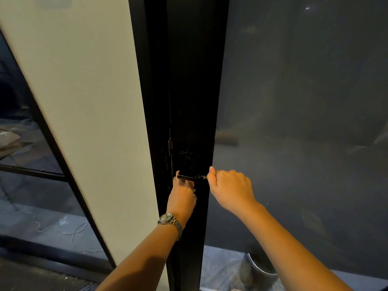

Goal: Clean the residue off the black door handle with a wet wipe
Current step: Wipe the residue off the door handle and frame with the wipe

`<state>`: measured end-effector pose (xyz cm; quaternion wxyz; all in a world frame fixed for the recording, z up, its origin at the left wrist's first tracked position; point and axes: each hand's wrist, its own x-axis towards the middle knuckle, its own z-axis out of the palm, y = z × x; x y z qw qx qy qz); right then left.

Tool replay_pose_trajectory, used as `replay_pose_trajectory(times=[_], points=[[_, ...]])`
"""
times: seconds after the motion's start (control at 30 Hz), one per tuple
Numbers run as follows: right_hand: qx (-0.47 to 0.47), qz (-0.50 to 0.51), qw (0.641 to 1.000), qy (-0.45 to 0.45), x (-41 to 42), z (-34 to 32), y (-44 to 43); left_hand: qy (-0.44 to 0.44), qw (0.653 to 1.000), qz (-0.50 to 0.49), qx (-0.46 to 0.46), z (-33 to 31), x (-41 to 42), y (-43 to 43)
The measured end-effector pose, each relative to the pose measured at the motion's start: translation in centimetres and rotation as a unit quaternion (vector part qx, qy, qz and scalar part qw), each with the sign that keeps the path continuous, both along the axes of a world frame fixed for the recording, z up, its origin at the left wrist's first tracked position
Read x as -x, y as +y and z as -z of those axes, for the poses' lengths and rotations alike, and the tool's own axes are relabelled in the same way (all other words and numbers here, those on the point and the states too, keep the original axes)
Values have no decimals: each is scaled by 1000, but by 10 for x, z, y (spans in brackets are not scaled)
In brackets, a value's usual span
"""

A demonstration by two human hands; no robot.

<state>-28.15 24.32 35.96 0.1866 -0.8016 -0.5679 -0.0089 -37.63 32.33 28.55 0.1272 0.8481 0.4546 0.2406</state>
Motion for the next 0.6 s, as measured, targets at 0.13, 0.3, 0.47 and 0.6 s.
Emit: replay_pose_trajectory(times=[0.13,0.3,0.47,0.6], points=[[-7,2,1000,7,1,0,-1,-115,992,-18,38,1,5,1],[-5,-2,1000,5,0,1,-1,-276,952,-52,126,-4,13,1],[-2,-7,1000,3,-1,1,1,-280,946,-77,146,-6,24,14],[0,-5,1000,-2,-1,1,-1,-334,935,-81,88,-8,15,3]])
